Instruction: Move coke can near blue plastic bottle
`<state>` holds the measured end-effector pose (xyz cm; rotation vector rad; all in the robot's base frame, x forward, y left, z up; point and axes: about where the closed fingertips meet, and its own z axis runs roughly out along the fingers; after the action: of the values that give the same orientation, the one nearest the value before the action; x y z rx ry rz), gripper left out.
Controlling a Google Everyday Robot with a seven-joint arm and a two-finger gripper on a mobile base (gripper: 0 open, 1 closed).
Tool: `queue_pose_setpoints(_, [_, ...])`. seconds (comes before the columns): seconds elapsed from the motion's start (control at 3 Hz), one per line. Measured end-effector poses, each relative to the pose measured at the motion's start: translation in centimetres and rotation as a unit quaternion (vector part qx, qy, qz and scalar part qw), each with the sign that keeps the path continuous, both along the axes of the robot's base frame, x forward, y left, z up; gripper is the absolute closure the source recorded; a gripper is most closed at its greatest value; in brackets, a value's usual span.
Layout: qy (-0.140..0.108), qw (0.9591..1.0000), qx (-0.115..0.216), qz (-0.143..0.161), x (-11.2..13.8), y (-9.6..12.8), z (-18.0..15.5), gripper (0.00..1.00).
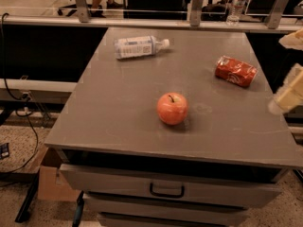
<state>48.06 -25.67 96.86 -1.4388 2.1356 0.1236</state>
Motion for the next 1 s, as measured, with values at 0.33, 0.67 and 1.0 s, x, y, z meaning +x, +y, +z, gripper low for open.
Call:
queue_pose_setpoints(0.33, [-0.031, 0.9953, 0.086, -0.030, 4.1, -3.1, -1.6, 0.00])
queue_pose_setpoints(0.67, [-0.040, 0.9848, 0.162, -0.046, 8.0, -4.7, -4.6, 0.00])
queue_pose_setpoints(1.0, [-0.040, 0.9851, 0.161, -0.046, 8.0, -4.7, -4.5, 0.00])
